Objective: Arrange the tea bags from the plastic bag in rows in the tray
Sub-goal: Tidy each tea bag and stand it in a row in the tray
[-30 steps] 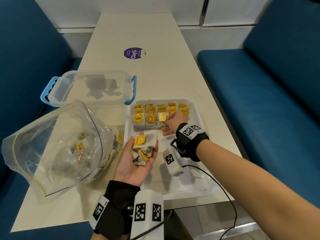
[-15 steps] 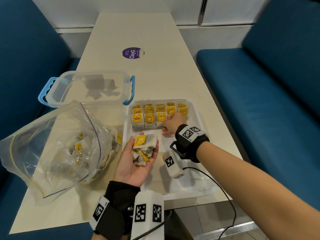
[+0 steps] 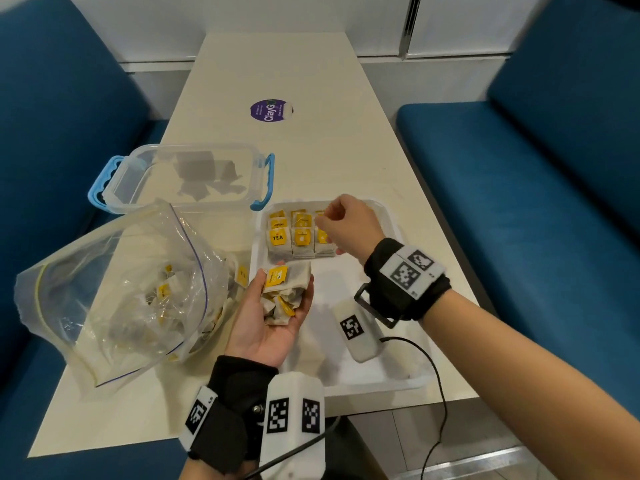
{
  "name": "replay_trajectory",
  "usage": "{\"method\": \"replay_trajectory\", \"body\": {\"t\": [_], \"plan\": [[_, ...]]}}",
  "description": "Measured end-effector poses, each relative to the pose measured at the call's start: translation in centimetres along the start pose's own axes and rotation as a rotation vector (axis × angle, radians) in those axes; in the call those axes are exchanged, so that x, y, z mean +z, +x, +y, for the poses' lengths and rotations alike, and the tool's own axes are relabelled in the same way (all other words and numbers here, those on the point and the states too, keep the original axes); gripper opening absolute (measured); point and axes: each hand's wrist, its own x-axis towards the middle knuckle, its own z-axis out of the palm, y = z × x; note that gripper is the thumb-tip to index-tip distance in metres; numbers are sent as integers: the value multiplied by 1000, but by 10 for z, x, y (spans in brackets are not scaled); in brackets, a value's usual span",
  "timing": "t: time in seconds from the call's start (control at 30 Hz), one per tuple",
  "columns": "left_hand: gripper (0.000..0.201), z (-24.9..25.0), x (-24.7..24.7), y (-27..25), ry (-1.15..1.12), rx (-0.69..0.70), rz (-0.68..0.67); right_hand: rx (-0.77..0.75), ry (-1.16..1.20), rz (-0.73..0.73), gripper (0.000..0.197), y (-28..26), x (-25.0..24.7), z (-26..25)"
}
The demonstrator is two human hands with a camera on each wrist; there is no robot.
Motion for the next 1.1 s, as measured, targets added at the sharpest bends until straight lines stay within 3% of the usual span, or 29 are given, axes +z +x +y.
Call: {"method": "replay_trajectory", "body": {"t": [0.1,0.2,0.27,0.47,0.77,1.1], "plan": [[34,-1,3,-2,27,4,-4,-239,-131,-165,10,-24,-11,-23],[37,-3,5,-2,58,25,-12,-354,-312,-365,25,-45,-15,-29],[38,-4,6,-2,89,41,-15,-403,-404,-418,31,-52,-15,-24],[38,-8,5,-6,147,50,-34,-458,-469,-422,37,-61,-15,-18],[34,-16,13,-8,211,46,-69,-404,-529,-375,36,-61,-13,-17],[35,-23,24,-7,222,47,-76,-377,-226,-261,18,-63,-26,-13]]}}
